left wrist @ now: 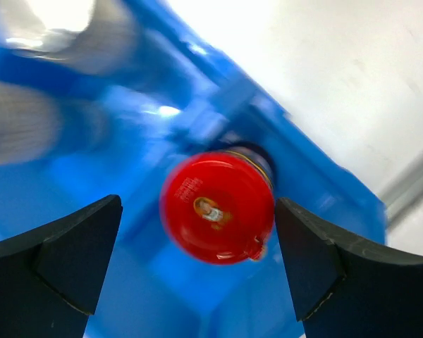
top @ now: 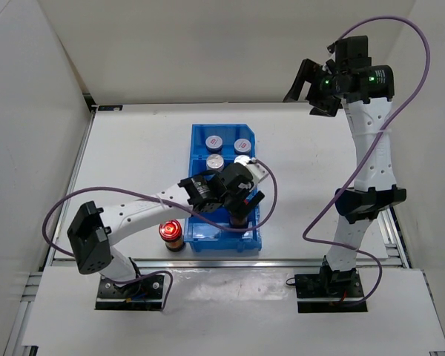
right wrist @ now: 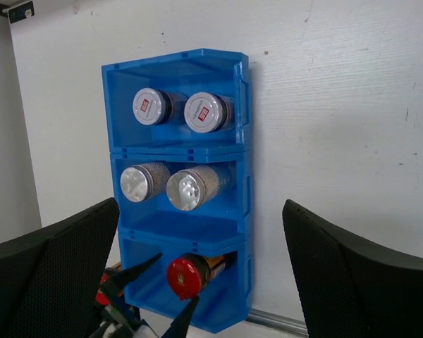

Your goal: Organize the condiment bottles

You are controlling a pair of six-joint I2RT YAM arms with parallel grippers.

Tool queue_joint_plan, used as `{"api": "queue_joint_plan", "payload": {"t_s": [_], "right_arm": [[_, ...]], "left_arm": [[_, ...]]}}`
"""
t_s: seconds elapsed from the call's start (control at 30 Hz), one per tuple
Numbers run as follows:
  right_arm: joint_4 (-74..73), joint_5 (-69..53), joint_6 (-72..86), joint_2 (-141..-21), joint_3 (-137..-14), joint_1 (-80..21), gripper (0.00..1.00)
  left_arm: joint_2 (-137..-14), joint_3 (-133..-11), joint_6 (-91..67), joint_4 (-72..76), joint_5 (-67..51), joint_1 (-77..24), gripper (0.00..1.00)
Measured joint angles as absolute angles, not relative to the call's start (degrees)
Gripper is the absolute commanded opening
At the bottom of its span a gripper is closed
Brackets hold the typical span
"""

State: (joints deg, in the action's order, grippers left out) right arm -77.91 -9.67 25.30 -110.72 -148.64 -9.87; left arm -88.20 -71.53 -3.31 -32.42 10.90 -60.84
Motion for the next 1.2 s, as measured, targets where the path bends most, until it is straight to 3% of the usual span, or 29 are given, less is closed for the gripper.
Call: {"api": "queue_joint_plan", "payload": {"t_s": [0.27, 0.5, 0.83, 0.93, 1.07, 1.13, 1.17, 1.2], "right_arm": [[-77.8, -10.9, 25.3, -108.6, -142.3, -9.9, 1.0], [-78.0, -13.3, 25.8, -105.6, -134.2, -9.9, 1.0], [-77.9, -17.1, 26.2, -105.2, -132.2, -9.9, 1.0], [-77.9, -18.0, 26.2, -105.1, -131.9, -9.9, 1.0], [-77.9, -18.4, 26.3, -104.9, -131.0, -9.9, 1.0], [-77.9, -18.4, 26.3, -104.9, -130.7, -9.9, 1.0], [-77.9, -18.5, 26.3, -104.9, -130.7, -9.9, 1.0], [-77.9, -18.5, 26.3, -104.9, -130.6, -9.9, 1.0]], "left_arm": [[-76.6, -80.9, -17.2, -49.6, 29.9, -59.6, 1.0], [-57.7, -63.6, -35.5, -61.2, 30.3, -58.9, 1.0], [-52.1, -49.7, -50.3, -65.3, 25.4, -58.5, 1.0], [-51.9, -47.4, -52.8, -65.1, 24.3, -58.5, 0.9], [-51.6, -47.3, -54.7, -64.9, 24.6, -58.5, 0.42], [-51.5, -47.4, -55.8, -65.6, 25.2, -58.5, 0.31], [-51.5, -47.5, -56.5, -66.3, 25.7, -58.4, 0.19], [-51.5, -47.7, -56.7, -67.0, 26.1, -58.3, 0.14]]}}
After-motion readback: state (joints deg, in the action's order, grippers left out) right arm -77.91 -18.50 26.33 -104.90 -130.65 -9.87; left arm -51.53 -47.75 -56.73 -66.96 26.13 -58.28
